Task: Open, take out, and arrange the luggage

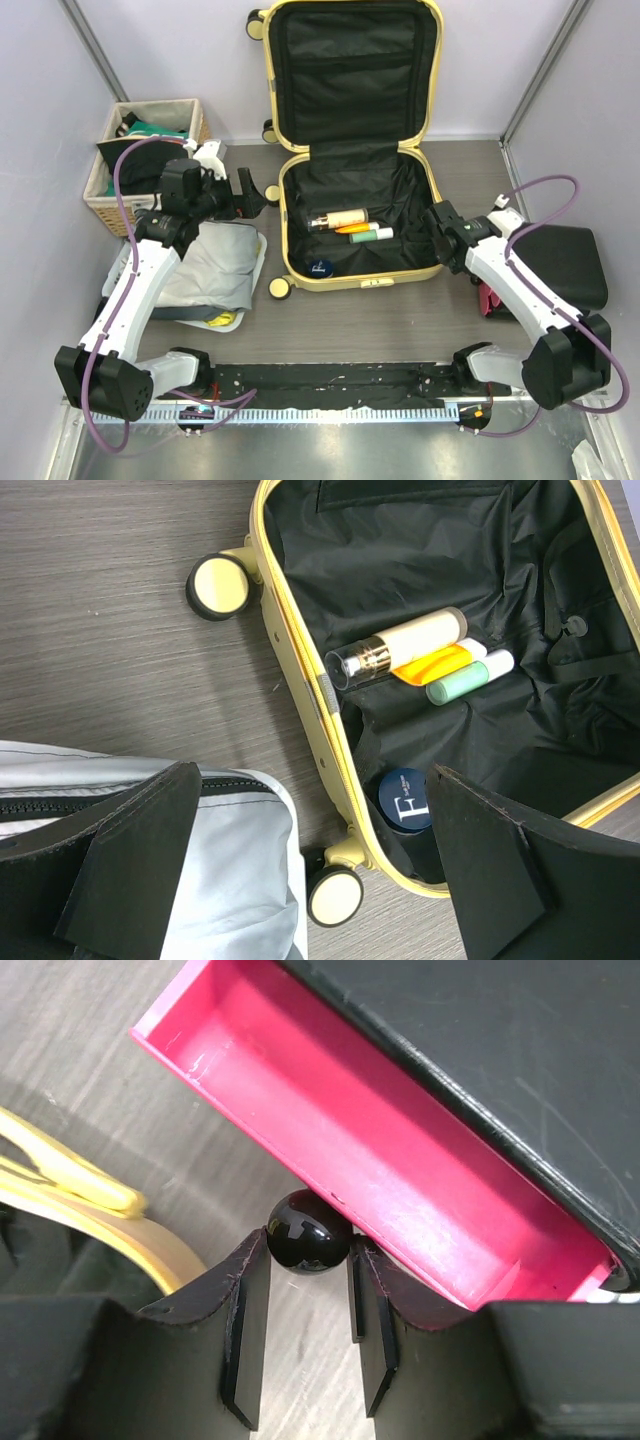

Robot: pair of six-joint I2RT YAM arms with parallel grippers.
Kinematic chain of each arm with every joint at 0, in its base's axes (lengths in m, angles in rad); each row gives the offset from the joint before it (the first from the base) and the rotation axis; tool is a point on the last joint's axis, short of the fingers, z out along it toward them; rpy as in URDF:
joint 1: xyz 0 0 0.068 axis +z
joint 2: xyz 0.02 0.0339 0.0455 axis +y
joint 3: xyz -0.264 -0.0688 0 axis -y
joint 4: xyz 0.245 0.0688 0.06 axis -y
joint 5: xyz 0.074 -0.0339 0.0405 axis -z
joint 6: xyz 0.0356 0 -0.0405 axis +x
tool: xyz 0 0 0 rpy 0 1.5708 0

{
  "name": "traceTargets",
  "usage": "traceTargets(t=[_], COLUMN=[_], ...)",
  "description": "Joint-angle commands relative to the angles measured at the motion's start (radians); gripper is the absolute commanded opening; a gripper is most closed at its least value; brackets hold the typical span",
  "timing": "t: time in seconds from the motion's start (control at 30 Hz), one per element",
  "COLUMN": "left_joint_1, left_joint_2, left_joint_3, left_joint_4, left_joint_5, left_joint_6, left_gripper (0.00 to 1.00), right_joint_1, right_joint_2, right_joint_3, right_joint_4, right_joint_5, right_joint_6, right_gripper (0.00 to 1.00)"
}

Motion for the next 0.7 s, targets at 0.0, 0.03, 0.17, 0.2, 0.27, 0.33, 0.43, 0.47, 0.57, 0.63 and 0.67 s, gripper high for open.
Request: traceTargets(t=[0.0,0.03,0.17,0.2,0.27,0.33,0.43,0.47,0.57,0.63,0.67], left_joint_1=[0.003,0.002,0.002,0.002,0.002,0.002,0.002,0.002,0.002,0.002,0.002], left_joint_2=[-0.019,-0.018,-0.019,-0.021,-0.022,-0.025,-0.028,-0.028,-0.028,-0.030,-0.030], left_joint_3=[0.021,0.021,0.022,0.022,0.022,0.024,0.025,0.024,0.024,0.024,0.024], left_joint_4=[0.031,0.030,0.026,0.026,0.026,0.023,0.022,0.023,0.023,0.022,0.022], left_joint_5=[0.014,0.014,0.011,0.011,0.002,-0.004,-0.007,-0.009,-0.014,-0.014,-0.010], left_joint_6=[0.006,0.007,0.012,0.012,0.017,0.018,0.021,0.023,0.024,0.024,0.023], left_gripper=[1.00,1.00,1.00,1.00,1.00,1.00,1.00,1.00,1.00,1.00,1.00], right_joint_1=[0.010,0.010,0.010,0.010,0.012,0.013,0.015,0.016,0.021,0.028,0.032], right_joint_2=[0.051,0.060,0.089,0.095,0.106,0.111,0.118,0.118,0.123,0.121,0.118], right_joint_3=[0.035,0.037,0.052,0.057,0.068,0.075,0.078,0.078,0.078,0.077,0.077], right_joint_4=[0.157,0.172,0.278,0.298,0.352,0.389,0.445,0.462,0.469,0.469,0.469], right_joint_5=[-0.002,0.001,-0.004,-0.013,-0.037,-0.057,-0.091,-0.099,-0.113,-0.128,-0.137], right_joint_6=[-0.061,-0.100,-0.217,-0.242,-0.301,-0.337,-0.377,-0.383,-0.386,-0.391,-0.394], right_gripper=[0.01,0.01,0.01,0.01,0.01,0.01,0.01,0.01,0.01,0.01,0.01])
